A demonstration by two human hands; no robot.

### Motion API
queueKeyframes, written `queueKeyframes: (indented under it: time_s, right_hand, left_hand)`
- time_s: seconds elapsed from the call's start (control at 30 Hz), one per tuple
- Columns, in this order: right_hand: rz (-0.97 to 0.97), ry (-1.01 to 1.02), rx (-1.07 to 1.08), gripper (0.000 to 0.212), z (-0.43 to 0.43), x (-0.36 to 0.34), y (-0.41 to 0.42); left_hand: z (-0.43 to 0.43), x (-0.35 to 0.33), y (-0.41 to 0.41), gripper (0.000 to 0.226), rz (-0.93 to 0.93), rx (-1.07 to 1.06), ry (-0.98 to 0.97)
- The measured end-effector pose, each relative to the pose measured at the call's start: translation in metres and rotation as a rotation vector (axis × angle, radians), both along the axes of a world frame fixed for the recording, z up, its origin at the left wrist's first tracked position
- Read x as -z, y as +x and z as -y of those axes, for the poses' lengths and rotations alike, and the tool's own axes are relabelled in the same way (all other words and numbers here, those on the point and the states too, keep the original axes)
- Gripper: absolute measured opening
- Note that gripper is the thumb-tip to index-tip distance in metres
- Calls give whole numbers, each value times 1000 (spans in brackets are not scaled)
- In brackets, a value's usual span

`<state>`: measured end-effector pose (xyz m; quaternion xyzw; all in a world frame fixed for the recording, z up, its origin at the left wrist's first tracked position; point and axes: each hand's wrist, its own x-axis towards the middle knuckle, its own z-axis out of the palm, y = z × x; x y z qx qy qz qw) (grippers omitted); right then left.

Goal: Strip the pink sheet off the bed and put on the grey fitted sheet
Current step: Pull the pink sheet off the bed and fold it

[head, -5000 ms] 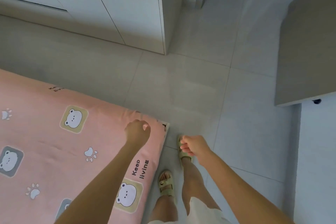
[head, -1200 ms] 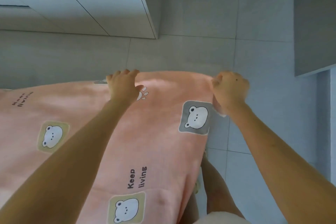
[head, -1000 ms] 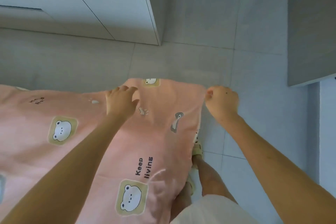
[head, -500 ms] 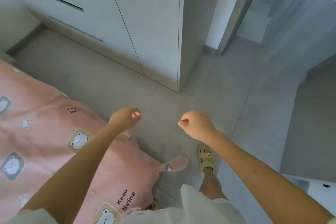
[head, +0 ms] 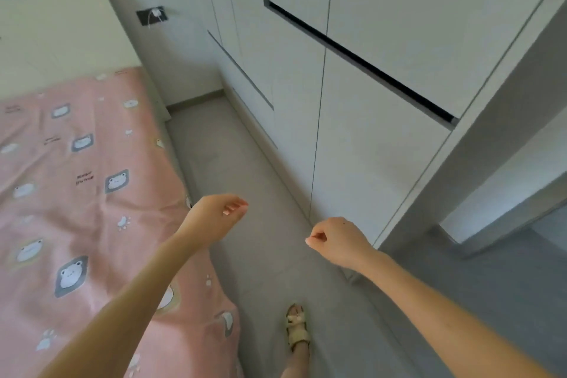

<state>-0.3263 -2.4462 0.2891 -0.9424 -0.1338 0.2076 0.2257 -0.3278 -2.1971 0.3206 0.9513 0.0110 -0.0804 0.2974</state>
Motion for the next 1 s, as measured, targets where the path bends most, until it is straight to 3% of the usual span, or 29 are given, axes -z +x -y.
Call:
queueKeyframes:
  time_s: [0.5,1.0]
  right_hand:
    - [84,41,-212,25,-245,-45,388]
    - [5,87,-361,29,-542,-15,775]
  left_hand:
    - [-224,-28,294,17,138,-448,-85]
    - [-495,-22,612,13,109,-735,-47]
